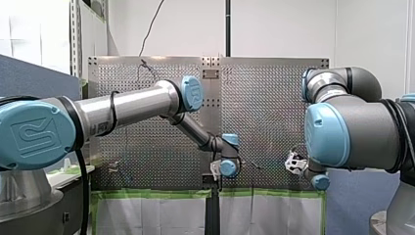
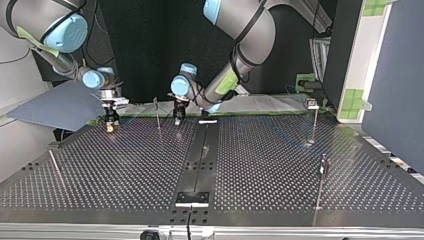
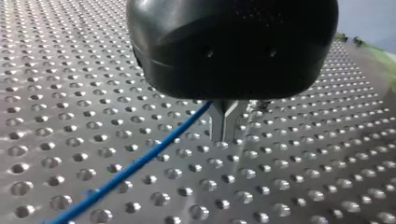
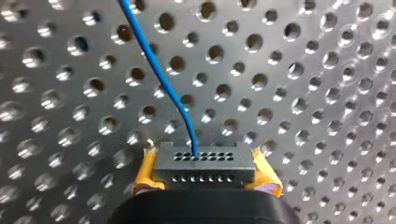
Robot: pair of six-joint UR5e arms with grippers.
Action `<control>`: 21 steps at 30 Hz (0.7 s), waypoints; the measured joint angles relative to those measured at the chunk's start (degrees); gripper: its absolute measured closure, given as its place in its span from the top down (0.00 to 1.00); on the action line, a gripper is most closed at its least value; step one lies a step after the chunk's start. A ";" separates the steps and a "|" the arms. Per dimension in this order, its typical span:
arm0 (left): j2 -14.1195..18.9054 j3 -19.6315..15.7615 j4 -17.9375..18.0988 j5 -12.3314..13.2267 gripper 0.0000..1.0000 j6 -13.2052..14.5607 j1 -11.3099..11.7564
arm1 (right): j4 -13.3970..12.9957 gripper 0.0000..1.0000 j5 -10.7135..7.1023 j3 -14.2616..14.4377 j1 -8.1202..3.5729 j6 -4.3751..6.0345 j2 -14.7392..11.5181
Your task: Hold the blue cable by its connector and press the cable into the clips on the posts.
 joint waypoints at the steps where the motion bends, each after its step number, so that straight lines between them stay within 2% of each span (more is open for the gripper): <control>1: 0.00 0.15 0.00 0.02 0.00 -0.01 0.02 | 0.18 0.00 -0.20 -0.41 0.01 0.06 0.01; 4: -0.04 0.39 -0.01 0.04 0.00 -0.02 0.05 | 0.56 0.00 -0.61 -1.61 0.05 0.16 0.16; 7: -0.03 0.47 -0.01 0.05 0.00 -0.03 0.06 | 0.31 0.00 -0.41 -0.60 0.04 0.09 0.08; 12: 0.02 0.31 -0.66 -0.71 0.00 0.33 -0.18 | 0.32 0.00 -0.39 -0.51 0.04 0.09 0.15; 16: 0.04 -0.61 -1.05 -2.06 0.00 1.51 -0.96 | 0.32 0.00 -0.39 -0.51 0.03 0.09 0.16; 21: 0.09 -2.46 0.48 -2.43 0.00 2.11 -2.91 | 0.32 0.00 -0.39 -0.51 0.03 0.09 0.16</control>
